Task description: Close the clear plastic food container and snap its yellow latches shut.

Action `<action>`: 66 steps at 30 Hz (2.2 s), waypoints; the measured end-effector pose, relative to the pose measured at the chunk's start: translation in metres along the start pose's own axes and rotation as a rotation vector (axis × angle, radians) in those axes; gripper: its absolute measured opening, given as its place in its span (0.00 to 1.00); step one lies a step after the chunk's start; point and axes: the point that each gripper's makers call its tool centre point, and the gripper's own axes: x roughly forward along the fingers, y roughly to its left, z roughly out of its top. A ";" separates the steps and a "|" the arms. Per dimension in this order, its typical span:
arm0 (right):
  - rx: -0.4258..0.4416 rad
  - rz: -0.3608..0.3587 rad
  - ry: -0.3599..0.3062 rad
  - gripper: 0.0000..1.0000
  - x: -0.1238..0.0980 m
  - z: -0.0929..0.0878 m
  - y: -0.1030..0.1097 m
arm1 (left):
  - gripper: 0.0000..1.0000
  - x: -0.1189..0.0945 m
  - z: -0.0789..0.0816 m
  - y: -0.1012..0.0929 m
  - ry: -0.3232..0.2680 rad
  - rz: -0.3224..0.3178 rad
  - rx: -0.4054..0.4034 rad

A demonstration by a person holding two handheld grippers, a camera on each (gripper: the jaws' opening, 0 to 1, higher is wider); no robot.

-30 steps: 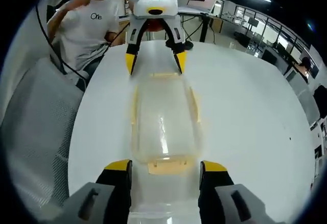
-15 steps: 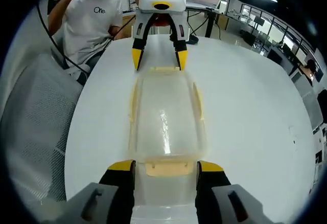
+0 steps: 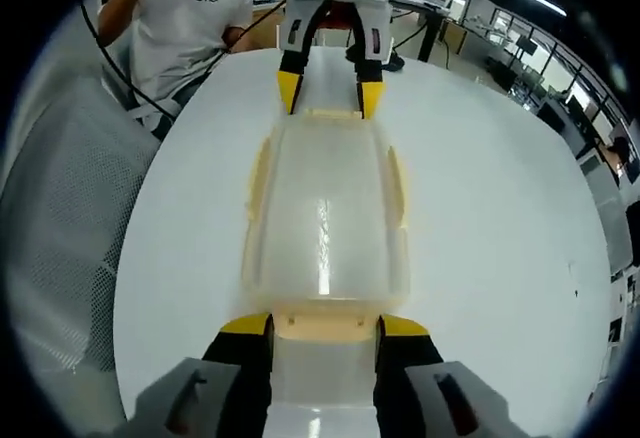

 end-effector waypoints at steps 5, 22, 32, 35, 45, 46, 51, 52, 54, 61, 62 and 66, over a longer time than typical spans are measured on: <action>0.029 0.011 -0.001 0.37 -0.001 0.000 -0.001 | 0.38 0.001 0.000 0.003 0.006 0.015 0.007; 0.032 0.005 0.022 0.36 0.000 0.000 0.001 | 0.38 0.003 0.001 0.003 0.024 0.050 0.038; 0.022 0.010 0.013 0.36 -0.001 0.000 0.002 | 0.36 0.001 0.001 -0.002 0.037 0.054 0.015; 0.030 0.019 -0.001 0.36 -0.003 0.003 0.004 | 0.36 -0.002 0.000 -0.003 0.041 0.053 0.017; 0.017 0.026 -0.025 0.35 -0.019 0.014 0.005 | 0.36 -0.018 0.005 -0.009 0.054 0.060 0.017; 0.020 0.031 -0.027 0.35 -0.020 0.015 0.007 | 0.36 -0.019 0.006 -0.009 0.055 0.060 0.017; 0.010 0.034 -0.036 0.35 -0.032 0.022 0.010 | 0.36 -0.030 0.010 -0.014 0.071 0.064 0.021; 0.008 0.033 -0.039 0.35 -0.035 0.023 0.010 | 0.36 -0.033 0.012 -0.015 0.070 0.070 0.025; 0.029 0.055 -0.049 0.35 -0.041 0.024 0.014 | 0.36 -0.038 0.016 -0.017 0.066 0.075 0.034; 0.008 0.042 -0.057 0.35 -0.056 0.028 0.018 | 0.36 -0.050 0.026 -0.025 0.073 0.077 0.015; 0.003 0.040 -0.056 0.35 -0.057 0.029 0.018 | 0.36 -0.051 0.027 -0.026 0.076 0.077 0.017; -0.008 0.036 -0.054 0.35 -0.066 0.029 0.019 | 0.35 -0.058 0.033 -0.028 0.076 0.080 0.005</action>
